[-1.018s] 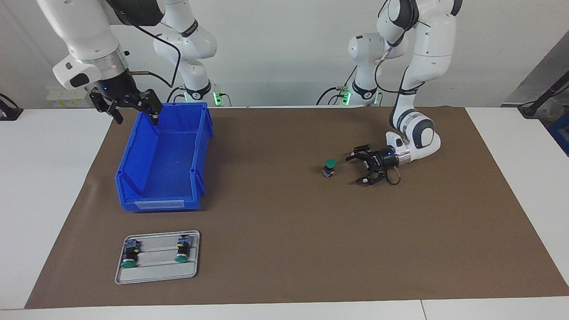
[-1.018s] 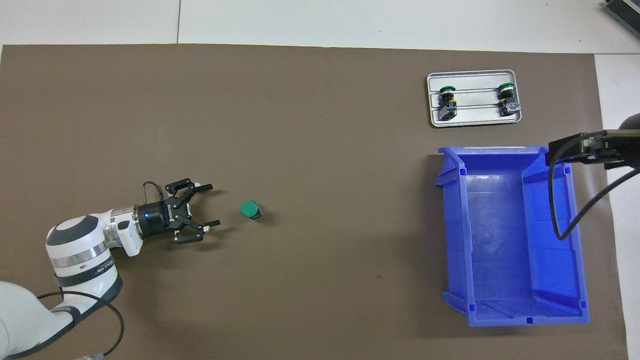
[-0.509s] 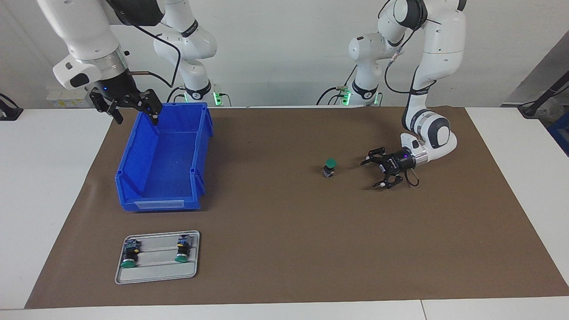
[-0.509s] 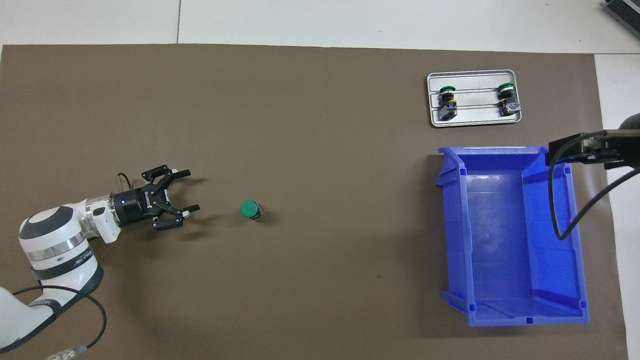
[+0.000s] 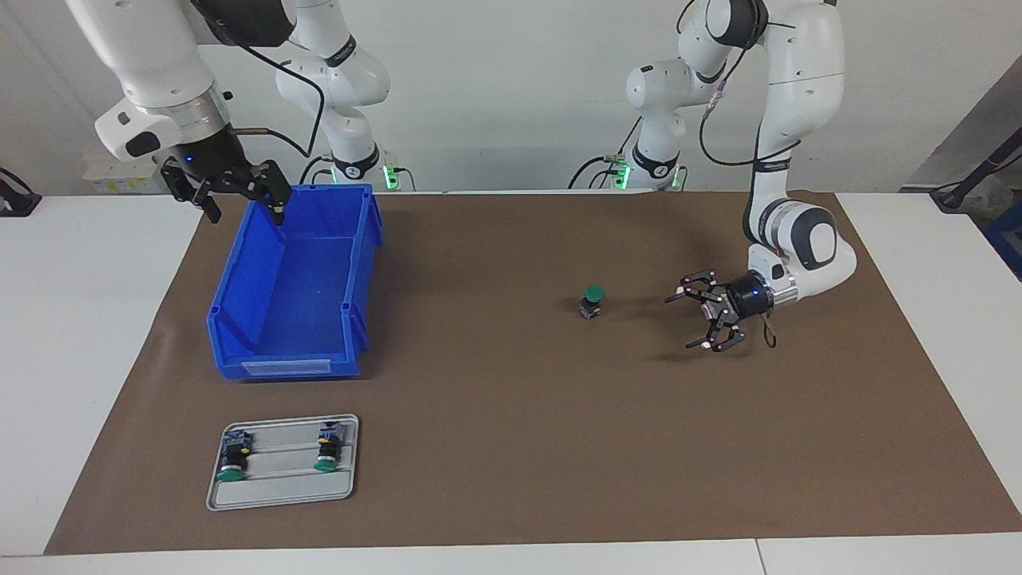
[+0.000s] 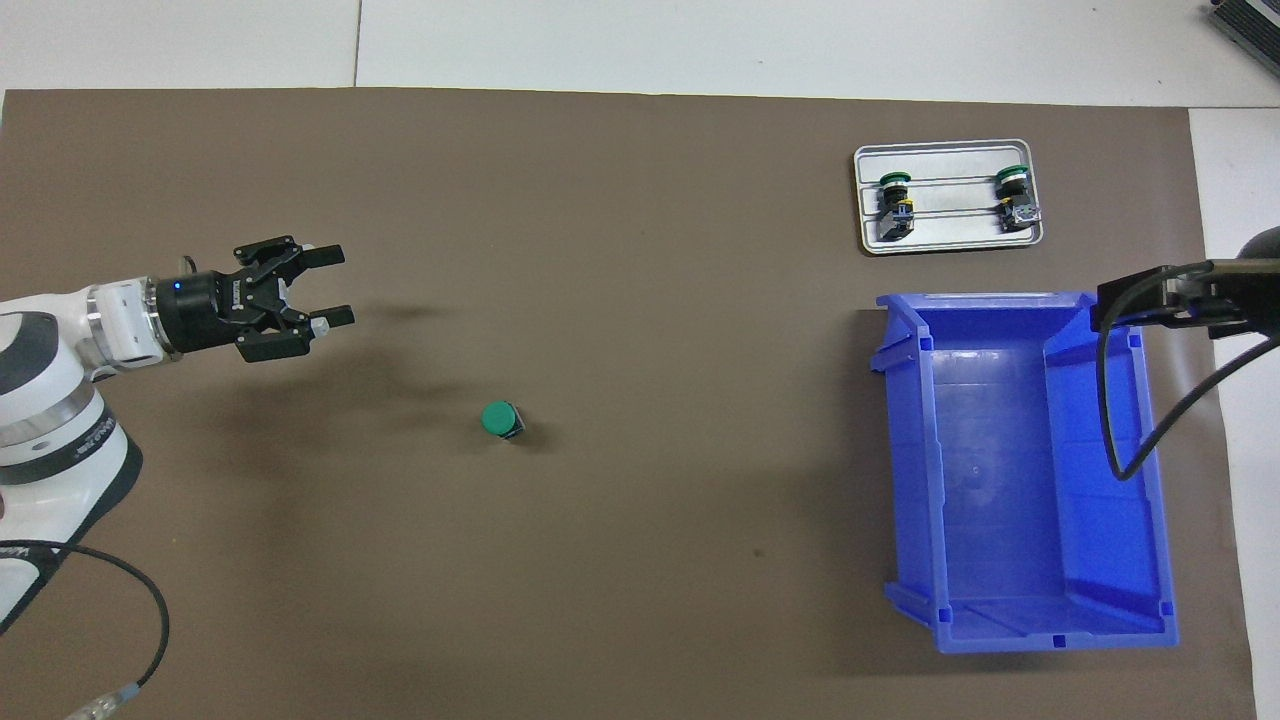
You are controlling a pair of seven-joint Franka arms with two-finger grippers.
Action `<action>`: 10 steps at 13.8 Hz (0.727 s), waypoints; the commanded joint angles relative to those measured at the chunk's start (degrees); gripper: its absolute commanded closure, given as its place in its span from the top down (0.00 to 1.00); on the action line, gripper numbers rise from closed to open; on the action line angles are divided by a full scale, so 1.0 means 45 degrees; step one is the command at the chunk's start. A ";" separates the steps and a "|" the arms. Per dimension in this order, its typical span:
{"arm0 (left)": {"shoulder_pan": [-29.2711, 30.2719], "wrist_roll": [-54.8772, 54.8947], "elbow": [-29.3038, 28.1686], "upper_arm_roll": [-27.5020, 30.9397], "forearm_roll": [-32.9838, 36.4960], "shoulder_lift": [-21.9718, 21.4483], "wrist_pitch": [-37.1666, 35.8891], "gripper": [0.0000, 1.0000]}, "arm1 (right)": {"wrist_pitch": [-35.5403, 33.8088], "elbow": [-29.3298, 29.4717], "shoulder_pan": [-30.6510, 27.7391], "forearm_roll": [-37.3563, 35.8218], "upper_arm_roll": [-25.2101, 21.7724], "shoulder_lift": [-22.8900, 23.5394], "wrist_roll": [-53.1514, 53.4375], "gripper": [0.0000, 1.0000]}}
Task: Place and press button with both arms
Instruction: 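Retract the left gripper away from the part toward rest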
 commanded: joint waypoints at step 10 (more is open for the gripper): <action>-0.2382 -1.4688 0.5071 -0.0126 1.2553 -0.2595 0.0371 0.99 | -0.0028 -0.0255 -0.0126 0.0237 0.0026 -0.0255 -0.0201 1.00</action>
